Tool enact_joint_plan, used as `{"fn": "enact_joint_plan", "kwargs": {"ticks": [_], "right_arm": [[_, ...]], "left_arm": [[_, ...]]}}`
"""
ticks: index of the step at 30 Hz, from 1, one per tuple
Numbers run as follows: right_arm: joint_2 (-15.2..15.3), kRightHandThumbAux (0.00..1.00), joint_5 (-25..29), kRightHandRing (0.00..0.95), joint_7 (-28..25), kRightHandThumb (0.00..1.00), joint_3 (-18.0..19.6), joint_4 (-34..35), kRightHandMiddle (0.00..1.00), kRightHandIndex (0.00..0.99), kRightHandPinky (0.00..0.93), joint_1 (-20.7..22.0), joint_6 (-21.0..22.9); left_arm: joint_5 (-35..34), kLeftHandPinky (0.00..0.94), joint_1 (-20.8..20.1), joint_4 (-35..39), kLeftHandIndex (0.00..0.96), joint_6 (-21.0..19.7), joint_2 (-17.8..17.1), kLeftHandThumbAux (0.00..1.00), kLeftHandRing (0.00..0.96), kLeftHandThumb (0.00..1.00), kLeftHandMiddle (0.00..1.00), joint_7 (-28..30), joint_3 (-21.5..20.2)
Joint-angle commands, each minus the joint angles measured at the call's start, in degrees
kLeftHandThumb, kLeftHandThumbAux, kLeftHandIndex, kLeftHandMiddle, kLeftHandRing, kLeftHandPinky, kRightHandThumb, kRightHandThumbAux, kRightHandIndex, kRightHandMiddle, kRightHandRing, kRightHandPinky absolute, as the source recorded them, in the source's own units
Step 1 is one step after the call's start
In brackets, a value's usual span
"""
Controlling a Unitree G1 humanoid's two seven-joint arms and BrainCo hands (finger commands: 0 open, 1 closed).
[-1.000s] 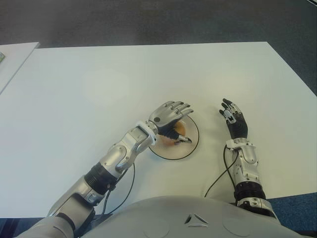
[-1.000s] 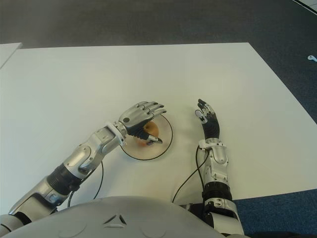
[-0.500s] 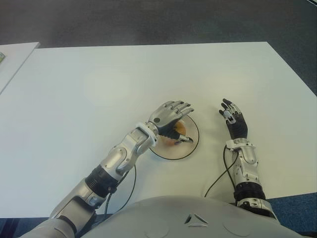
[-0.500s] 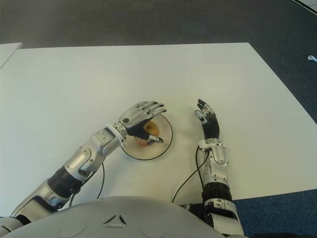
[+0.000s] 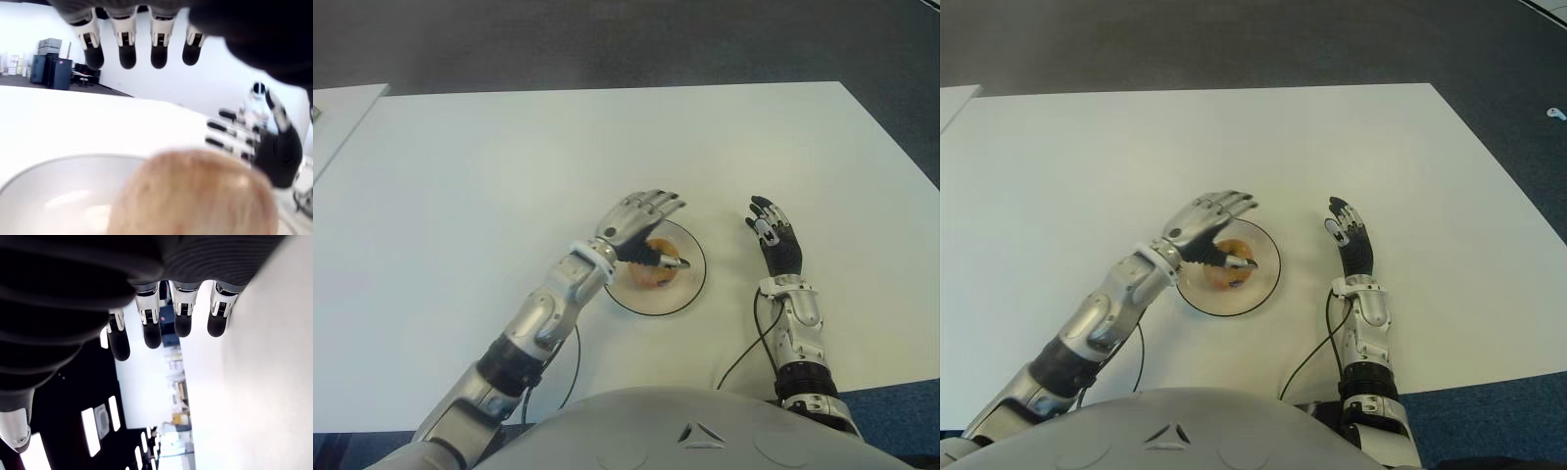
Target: Put the apples into the plate.
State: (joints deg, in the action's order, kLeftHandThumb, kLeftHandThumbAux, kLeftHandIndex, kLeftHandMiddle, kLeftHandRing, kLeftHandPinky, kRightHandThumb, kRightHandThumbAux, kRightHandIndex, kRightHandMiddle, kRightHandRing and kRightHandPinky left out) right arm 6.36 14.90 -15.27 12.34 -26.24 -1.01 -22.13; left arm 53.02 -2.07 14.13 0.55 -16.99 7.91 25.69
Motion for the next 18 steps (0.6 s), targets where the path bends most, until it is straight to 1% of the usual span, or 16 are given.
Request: {"fn": "enact_joint_plan", "kwargs": {"ticks": [1, 2, 3, 4, 6, 8, 9, 12, 14, 18], "right_arm": [[-2.5, 0.543, -0.1, 0.069, -0.1, 0.344, -0.6, -5.4, 0.152, 0.16, 0.033, -5.4, 3.6], [-2.5, 0.543, -0.2, 0.07, -0.1, 0.34, -0.6, -5.7, 0.154, 0.16, 0.029, -5.3, 3.3], [-2.5, 0.544, -0.4, 0.071, -0.2, 0.339, -0.7, -5.9, 0.154, 0.16, 0.027, -5.3, 3.0], [-2.5, 0.544, -0.5, 0.073, -0.2, 0.333, -0.7, -5.9, 0.157, 0.158, 0.023, -5.3, 2.9], [-2.5, 0.544, -0.7, 0.078, -0.3, 0.324, -0.8, -6.2, 0.163, 0.157, 0.023, -5.3, 2.5], [-2.5, 0.545, -0.8, 0.083, -0.5, 0.319, -0.9, -6.6, 0.169, 0.158, 0.026, -5.3, 2.2], [-2.5, 0.546, -0.9, 0.086, -0.6, 0.317, -0.9, -6.7, 0.171, 0.158, 0.027, -5.2, 2.1], [-2.6, 0.548, -0.8, 0.088, -0.9, 0.316, -0.9, -7.5, 0.175, 0.161, 0.024, -5.0, 1.6], [-2.8, 0.55, -0.7, 0.084, -1.0, 0.321, -0.8, -8.2, 0.173, 0.164, 0.021, -4.8, 1.4], [-2.9, 0.553, -0.7, 0.085, -1.1, 0.328, -0.7, -9.2, 0.175, 0.159, 0.014, -4.4, 0.8]], "left_arm": [[-6.8, 0.013, 4.0, 5.0, 0.005, -3.5, 1.2, 0.281, 0.0, 0.145, 0.0, -0.8, -7.7], [-8.3, 0.02, 4.6, 5.8, 0.014, -3.6, 1.0, 0.279, 0.0, 0.141, 0.0, -0.5, -9.2], [-11.1, 0.022, 5.6, 7.0, 0.017, -4.1, 0.6, 0.278, 0.0, 0.139, 0.0, 0.1, -11.9], [-12.9, 0.034, 6.1, 7.7, 0.028, -4.3, 0.4, 0.277, 0.0, 0.139, 0.0, 0.6, -13.5], [-17.4, 0.054, 7.7, 9.2, 0.043, -5.6, 0.9, 0.275, 0.002, 0.138, 0.004, 1.5, -17.0], [-21.7, 0.065, 9.4, 10.3, 0.051, -7.3, 2.9, 0.273, 0.01, 0.138, 0.014, 1.3, -19.6], [-22.8, 0.069, 9.8, 10.5, 0.055, -7.8, 3.3, 0.272, 0.015, 0.138, 0.02, 1.2, -20.1], [-24.7, 0.082, 11.1, 9.7, 0.062, -8.2, 5.9, 0.267, 0.029, 0.138, 0.035, -2.2, -21.2], [-24.8, 0.088, 13.7, 9.1, 0.067, -7.5, 8.1, 0.273, 0.039, 0.136, 0.045, -5.6, -21.3], [-25.4, 0.078, 17.3, 7.8, 0.072, -6.8, 10.6, 0.293, 0.044, 0.127, 0.052, -9.4, -20.6]]}}
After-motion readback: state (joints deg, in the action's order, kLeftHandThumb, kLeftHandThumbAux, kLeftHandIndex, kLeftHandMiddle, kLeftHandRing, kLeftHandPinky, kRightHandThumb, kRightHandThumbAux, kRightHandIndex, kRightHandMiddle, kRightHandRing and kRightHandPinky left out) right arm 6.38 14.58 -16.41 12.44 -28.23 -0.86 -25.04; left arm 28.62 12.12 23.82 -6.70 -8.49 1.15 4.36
